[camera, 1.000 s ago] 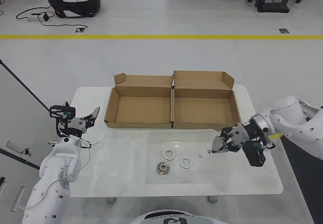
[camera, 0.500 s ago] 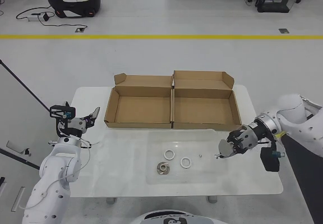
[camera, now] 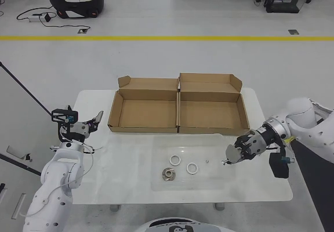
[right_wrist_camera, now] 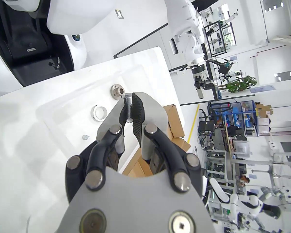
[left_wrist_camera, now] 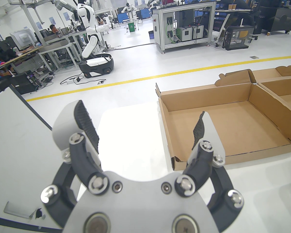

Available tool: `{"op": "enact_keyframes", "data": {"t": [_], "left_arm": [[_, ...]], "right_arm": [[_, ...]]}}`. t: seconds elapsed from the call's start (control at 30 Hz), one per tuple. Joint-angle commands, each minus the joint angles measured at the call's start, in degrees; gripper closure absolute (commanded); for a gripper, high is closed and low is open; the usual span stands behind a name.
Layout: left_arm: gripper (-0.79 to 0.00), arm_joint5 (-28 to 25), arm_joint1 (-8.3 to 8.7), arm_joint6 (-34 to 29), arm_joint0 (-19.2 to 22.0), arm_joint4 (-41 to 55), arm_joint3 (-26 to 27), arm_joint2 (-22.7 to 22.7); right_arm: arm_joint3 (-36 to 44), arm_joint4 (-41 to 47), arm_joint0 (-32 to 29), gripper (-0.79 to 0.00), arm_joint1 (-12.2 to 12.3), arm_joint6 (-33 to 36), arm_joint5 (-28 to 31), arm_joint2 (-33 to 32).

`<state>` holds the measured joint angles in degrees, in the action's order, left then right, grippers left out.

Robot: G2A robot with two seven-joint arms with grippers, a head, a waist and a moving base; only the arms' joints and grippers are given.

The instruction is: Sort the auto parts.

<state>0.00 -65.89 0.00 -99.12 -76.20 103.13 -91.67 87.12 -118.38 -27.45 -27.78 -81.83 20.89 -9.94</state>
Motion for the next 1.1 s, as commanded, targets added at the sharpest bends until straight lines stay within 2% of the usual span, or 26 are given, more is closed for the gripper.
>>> {"op": "enact_keyframes", "data": {"t": [0.0,0.17,0.27,0.63,0.83,0.97,1.07], "left_arm": [[-0.785,0.0,0.0,0.0,0.0,0.0,0.0,0.0],[-0.785,0.0,0.0,0.0,0.0,0.0,0.0,0.0],[-0.785,0.0,0.0,0.0,0.0,0.0,0.0,0.0],[-0.785,0.0,0.0,0.0,0.0,0.0,0.0,0.0],[-0.785,0.0,0.0,0.0,0.0,0.0,0.0,0.0],[-0.785,0.0,0.0,0.0,0.0,0.0,0.0,0.0],[-0.785,0.0,0.0,0.0,0.0,0.0,0.0,0.0]], "right_arm": [[0.33,1.81,-0.74,0.0,-0.47,2.55,-1.25,-0.57],[-0.39,3.59,-0.99,0.0,-2.6,2.75,-3.71,-1.63],[-1.61,4.85,-0.73,0.0,-5.12,1.56,-4.82,-1.98],[-7.72,4.74,3.04,0.0,-16.15,-2.06,-4.72,-1.53],[-10.12,8.45,4.79,0.0,-21.58,-6.17,-4.87,-1.86],[-9.2,14.36,5.11,0.0,-23.94,-6.17,-4.93,-2.26],[-7.67,18.26,4.98,0.0,-24.76,-6.17,-5.17,-2.65]]}}
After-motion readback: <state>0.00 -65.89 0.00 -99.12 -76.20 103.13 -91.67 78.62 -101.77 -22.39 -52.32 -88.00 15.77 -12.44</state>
